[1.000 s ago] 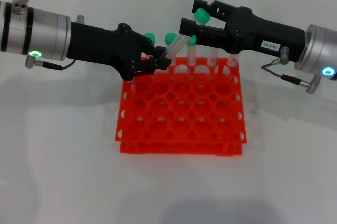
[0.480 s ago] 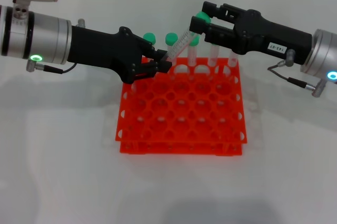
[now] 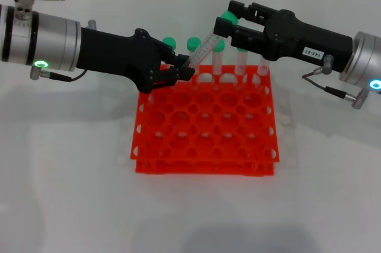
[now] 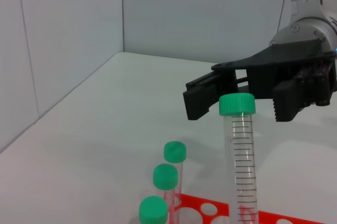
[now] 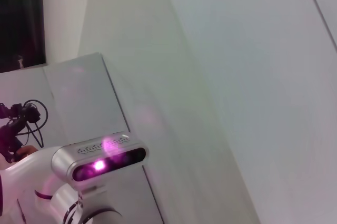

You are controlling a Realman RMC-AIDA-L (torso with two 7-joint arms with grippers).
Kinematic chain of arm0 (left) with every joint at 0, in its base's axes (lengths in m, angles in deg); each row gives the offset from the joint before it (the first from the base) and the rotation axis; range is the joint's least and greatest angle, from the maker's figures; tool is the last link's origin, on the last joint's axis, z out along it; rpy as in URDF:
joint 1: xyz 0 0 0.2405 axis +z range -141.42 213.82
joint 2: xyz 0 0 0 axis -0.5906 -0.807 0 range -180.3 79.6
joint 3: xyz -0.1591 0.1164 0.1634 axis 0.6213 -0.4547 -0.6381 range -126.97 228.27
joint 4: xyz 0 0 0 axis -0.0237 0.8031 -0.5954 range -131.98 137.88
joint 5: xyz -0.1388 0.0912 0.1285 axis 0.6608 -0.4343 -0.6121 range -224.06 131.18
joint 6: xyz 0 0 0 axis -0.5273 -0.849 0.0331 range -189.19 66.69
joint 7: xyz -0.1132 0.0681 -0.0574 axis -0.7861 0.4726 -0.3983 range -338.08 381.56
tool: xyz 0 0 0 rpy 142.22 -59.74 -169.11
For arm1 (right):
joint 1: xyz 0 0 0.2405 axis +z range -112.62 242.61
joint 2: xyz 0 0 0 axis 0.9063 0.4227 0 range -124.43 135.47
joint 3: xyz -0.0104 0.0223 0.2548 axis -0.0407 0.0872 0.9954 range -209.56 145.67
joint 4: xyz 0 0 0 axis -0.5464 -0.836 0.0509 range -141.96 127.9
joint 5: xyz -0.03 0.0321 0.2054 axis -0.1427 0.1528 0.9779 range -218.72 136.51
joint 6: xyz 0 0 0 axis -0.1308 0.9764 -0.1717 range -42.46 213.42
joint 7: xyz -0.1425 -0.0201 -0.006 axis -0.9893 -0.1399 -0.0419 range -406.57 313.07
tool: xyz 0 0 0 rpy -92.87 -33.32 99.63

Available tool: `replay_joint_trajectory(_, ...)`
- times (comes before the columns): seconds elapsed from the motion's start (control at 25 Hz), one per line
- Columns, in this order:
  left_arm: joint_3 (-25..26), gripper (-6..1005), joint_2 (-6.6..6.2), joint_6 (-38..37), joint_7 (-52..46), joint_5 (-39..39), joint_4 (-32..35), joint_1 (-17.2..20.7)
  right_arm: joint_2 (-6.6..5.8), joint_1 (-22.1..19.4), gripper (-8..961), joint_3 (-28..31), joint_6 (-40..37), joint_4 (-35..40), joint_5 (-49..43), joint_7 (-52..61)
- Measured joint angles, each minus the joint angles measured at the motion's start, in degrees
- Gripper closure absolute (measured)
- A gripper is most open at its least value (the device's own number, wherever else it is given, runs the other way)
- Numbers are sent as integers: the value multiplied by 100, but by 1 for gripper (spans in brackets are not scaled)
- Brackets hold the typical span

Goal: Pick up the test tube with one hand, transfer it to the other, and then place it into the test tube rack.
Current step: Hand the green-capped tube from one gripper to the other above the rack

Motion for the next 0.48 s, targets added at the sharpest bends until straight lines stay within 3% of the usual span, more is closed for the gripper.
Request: replay_joint_trajectory(0.48, 19, 667, -15, 6, 56, 2, 0, 14, 0, 109, 278, -12, 5, -20, 4, -43)
